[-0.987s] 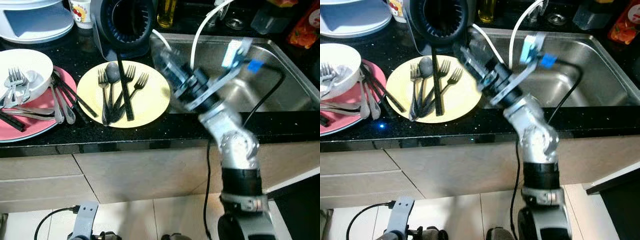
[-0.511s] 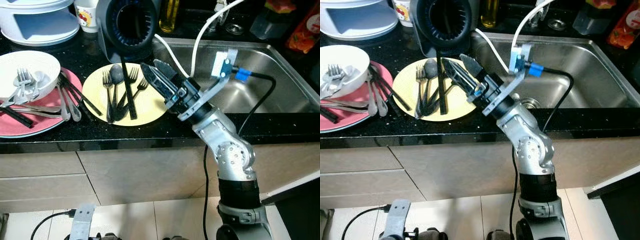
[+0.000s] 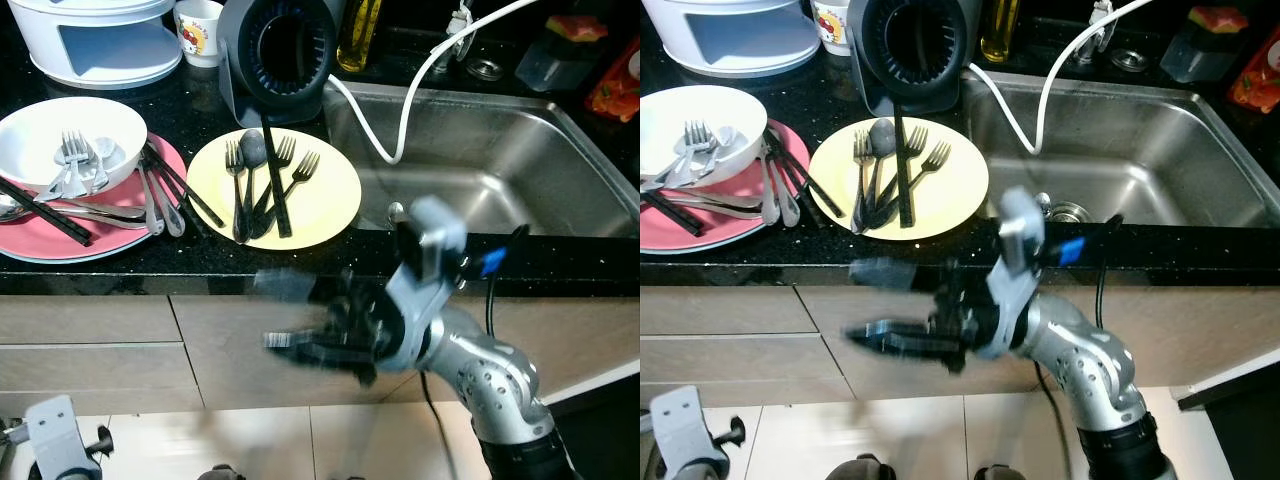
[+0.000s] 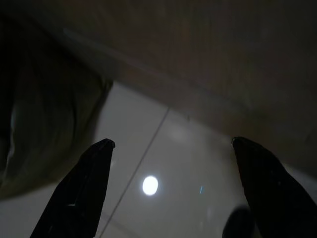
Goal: Kitchen organization
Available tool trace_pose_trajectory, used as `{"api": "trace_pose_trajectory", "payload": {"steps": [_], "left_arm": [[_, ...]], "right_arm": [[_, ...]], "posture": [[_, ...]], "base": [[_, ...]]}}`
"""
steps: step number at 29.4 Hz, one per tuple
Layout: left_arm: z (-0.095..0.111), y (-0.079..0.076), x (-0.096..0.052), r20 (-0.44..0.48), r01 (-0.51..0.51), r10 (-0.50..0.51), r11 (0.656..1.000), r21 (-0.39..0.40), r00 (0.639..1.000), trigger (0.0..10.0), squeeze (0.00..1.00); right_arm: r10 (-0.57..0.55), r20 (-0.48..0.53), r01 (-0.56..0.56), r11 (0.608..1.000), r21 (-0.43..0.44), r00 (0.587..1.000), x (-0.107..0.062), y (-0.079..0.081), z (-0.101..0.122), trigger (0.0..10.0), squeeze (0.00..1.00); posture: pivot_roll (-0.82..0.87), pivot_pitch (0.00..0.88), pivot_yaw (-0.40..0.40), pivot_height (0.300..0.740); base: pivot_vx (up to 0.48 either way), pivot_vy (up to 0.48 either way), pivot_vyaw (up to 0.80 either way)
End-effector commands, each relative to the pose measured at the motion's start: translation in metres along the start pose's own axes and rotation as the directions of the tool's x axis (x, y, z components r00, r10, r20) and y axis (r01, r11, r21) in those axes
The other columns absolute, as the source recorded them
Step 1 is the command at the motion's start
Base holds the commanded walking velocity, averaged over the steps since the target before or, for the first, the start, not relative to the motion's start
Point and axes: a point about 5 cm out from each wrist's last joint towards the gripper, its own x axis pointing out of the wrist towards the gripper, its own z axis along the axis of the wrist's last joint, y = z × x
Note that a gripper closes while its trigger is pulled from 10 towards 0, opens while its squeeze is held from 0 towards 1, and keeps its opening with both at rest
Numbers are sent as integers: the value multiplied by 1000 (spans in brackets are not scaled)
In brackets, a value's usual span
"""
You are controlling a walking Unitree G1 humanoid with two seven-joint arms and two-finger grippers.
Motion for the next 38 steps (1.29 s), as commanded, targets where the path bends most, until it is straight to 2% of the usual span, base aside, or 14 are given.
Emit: {"api": "trace_pose_trajectory", "payload": {"steps": [1,5,8,9,11,13,14,19,22,23,26,32,35,38], "left_arm": [[5,5,-1,45,-19,20,1000,-24,999,10000,0],[26,-1,1,177,16,-13,1000,-16,984,10000,0],[34,-3,-1,226,25,-23,1000,-8,974,10000,0],[42,-7,-4,275,39,-37,999,-2,961,10000,0],[45,-8,-5,292,47,-44,999,-2,956,10000,0],[48,-14,-9,317,73,-73,997,11,946,10000,0],[48,-14,-9,317,73,-73,997,11,946,10000,0],[58,-35,-23,370,194,-213,977,89,904,10000,0],[65,-40,-28,404,209,-235,972,107,884,10000,0],[68,-41,-31,418,209,-236,972,109,877,10000,0],[77,-36,-40,442,138,-129,990,11,888,10000,0],[90,-26,-50,482,31,-1,998,-54,876,10000,0],[113,-18,-70,529,-52,113,990,-129,841,10000,0],[113,-14,-76,504,-87,173,978,-190,846,10000,0]], "right_arm": [[-7,-90,7,1000,7,996,-5,0,-15,10000,0],[-45,-325,60,997,38,945,-22,-4,-49,10000,0],[-67,-406,96,994,52,911,-30,-6,-62,10000,0],[-120,-507,166,985,47,853,-42,-12,-81,10000,0],[-136,-542,189,981,43,829,-47,-13,-88,10000,0],[-210,-629,278,960,10,748,-61,-21,-105,10000,0],[-210,-629,278,960,10,748,-61,-21,-105,10000,0],[-338,-792,483,873,-62,509,-105,-30,-154,10000,0],[-379,-821,536,837,-107,428,-118,-31,-164,10000,0],[-404,-835,563,814,-142,374,-126,-32,-171,10000,0],[-437,-862,606,767,-210,256,-144,-30,-186,10000,0],[-437,-886,646,724,-243,156,-158,-21,-202,10000,0],[-460,-888,675,649,-351,-20,-176,-10,-218,10000,0],[-457,-887,668,638,-384,-73,-181,-5,-223,10000,0]], "posture": [[162,117,-80,740],[169,124,-80,740],[171,126,-81,740],[177,132,-80,740],[177,132,-80,740],[175,134,-78,740],[175,134,-78,740],[174,139,-80,740],[176,139,-82,740],[175,142,-81,740],[176,143,-85,740],[186,148,-98,740],[209,158,-118,740],[222,163,-123,740]], "base": [[0,0,0],[0,0,0],[0,0,0],[0,0,0],[0,0,0],[0,0,0],[0,0,0],[0,0,0],[0,0,0],[0,0,0],[0,0,0],[0,0,0],[0,0,0],[0,0,0]]}}
